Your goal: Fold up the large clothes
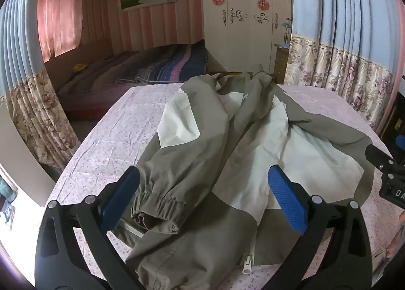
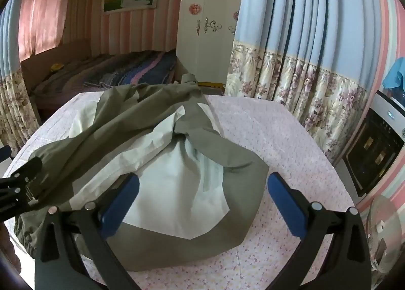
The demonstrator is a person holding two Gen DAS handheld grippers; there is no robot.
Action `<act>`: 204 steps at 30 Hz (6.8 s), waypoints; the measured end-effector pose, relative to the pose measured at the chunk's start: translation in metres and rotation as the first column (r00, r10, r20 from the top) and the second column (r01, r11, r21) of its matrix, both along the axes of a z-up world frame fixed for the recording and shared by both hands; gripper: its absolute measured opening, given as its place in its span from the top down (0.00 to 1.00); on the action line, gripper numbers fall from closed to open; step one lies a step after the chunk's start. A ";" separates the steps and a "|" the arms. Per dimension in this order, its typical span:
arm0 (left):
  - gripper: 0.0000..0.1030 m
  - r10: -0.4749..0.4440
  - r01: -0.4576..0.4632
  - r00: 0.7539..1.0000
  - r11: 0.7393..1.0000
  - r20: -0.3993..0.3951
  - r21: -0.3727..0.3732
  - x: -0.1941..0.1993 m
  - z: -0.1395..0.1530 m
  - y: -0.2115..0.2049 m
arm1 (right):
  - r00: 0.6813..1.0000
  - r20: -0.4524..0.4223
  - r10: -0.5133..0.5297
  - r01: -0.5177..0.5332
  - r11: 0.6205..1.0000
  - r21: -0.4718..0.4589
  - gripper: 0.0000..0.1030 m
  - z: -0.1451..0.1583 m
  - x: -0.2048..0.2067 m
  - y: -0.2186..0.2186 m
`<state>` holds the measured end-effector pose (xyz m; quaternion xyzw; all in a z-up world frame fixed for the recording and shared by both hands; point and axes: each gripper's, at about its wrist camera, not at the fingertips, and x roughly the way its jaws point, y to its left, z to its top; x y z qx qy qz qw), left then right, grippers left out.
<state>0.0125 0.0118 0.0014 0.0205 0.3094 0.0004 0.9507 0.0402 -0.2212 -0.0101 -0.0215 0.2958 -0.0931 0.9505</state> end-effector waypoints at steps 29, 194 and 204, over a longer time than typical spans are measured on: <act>0.03 -0.008 0.008 1.000 1.000 0.008 0.012 0.003 0.011 0.002 | 1.000 0.005 -0.003 0.003 1.000 -0.006 0.02 0.010 0.006 -0.005; 0.95 0.369 -0.317 0.869 0.927 -0.330 0.202 0.297 -0.104 0.228 | 0.967 -0.216 0.132 -0.134 0.991 0.009 0.16 0.000 0.199 -0.207; 0.95 0.424 -0.441 0.839 0.897 -0.341 0.029 0.226 -0.063 0.286 | 0.815 -0.444 0.373 -0.490 0.852 -0.183 0.16 -0.085 0.202 -0.088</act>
